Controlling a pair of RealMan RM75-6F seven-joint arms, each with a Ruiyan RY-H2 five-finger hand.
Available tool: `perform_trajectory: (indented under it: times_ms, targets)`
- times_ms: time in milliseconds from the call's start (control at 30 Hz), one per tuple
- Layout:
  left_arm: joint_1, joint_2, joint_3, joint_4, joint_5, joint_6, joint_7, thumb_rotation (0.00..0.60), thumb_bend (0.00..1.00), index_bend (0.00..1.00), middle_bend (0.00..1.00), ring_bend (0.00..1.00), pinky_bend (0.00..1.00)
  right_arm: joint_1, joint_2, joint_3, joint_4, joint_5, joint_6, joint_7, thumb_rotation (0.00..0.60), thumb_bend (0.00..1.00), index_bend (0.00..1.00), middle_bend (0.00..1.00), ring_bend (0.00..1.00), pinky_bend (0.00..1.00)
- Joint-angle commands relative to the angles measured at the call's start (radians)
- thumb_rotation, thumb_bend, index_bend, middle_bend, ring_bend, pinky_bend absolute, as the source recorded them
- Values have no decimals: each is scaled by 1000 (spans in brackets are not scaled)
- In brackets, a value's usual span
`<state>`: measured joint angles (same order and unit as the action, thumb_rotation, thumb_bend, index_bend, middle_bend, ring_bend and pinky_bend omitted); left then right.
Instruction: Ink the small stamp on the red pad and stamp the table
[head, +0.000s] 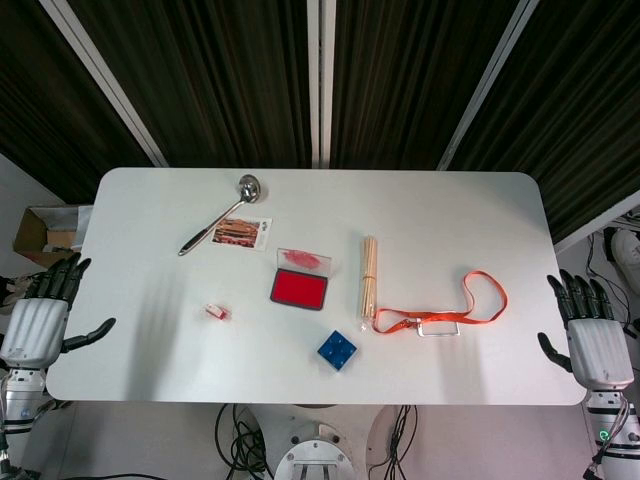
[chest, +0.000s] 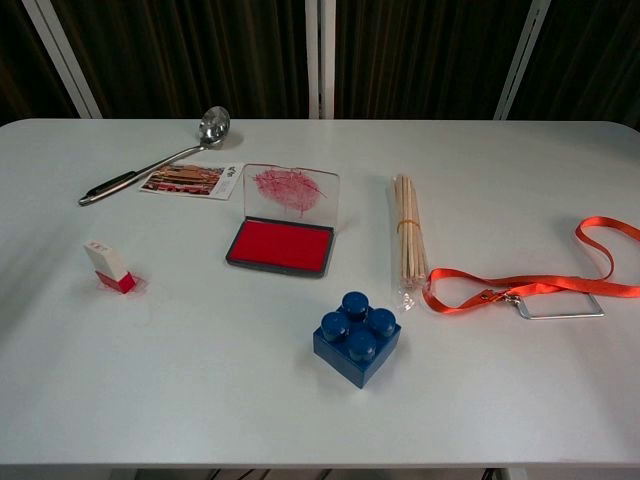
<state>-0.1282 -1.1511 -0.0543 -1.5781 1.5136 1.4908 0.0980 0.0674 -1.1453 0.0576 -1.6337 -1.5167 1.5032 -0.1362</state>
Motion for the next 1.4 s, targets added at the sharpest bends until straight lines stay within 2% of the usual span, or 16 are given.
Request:
perform_trajectory:
  times_ms: [33,267,367,467,500,533,567,600,633,667,700,733,867,1033,1233,1400]
  targets:
    - [-2,-4,1,7,-3,-6,-4,0,97,26,36,65,193,4,-5,-1,1,5,-13,-7,600,199,0,0,0,0]
    - [-10,-7,-7,19,7,-1,-18,0,97,26,36,65,193,-1,0,4,-2,9,-2,-10,600,198,0,0,0,0]
    - [-19,-8,-9,27,31,9,-34,35,96,26,36,66,202,-2,2,6,-2,13,0,-7,600,198,0,0,0,0]
    - [-29,-7,-9,37,51,7,-38,132,96,26,37,75,231,-1,2,8,-1,15,-1,-7,600,199,0,0,0,0]
    - [-32,-9,-11,41,55,10,-36,203,96,26,41,111,277,-1,1,8,1,15,-1,-8,600,199,0,0,0,0]
    - [-35,-15,-16,50,60,18,-32,317,96,27,51,177,360,-1,-1,8,6,14,0,-8,600,199,0,0,0,0]
    - [-38,-21,-19,58,65,23,-27,405,97,27,66,254,445,-1,-3,8,10,13,0,-6,600,199,0,0,0,0]
    - [-43,-26,-20,62,73,24,-34,519,106,27,102,415,600,-1,-5,8,14,13,0,-4,600,199,0,0,0,0]
    - [-51,-30,-16,65,82,15,-48,581,116,28,139,554,718,-2,-6,7,18,13,-1,0,600,198,0,0,0,0]
    - [-59,-31,-12,64,93,5,-63,600,130,31,182,699,827,-2,-6,6,19,14,-2,3,600,198,0,0,0,0]
    - [-70,-31,-5,65,109,-6,-76,600,143,38,216,787,884,-2,-6,5,20,14,-3,4,600,198,0,0,0,0]
    - [-86,-29,2,69,131,-23,-82,600,149,50,236,829,909,-2,-4,4,19,14,-5,3,600,198,0,0,0,0]
    - [-154,-54,5,125,203,-71,-56,600,158,115,279,895,948,-1,-2,6,18,15,-5,2,600,198,0,0,0,0]
    - [-247,-128,7,227,229,-173,-90,600,171,218,296,912,960,-1,-4,5,18,15,-6,-5,600,199,0,0,0,0]
    - [-344,-222,47,331,292,-268,-110,600,223,232,282,913,959,-9,13,13,5,19,13,-6,600,199,0,0,0,0]
    - [-379,-271,80,390,309,-307,-122,600,223,237,278,913,960,-11,19,16,1,26,14,-3,600,198,0,0,0,0]
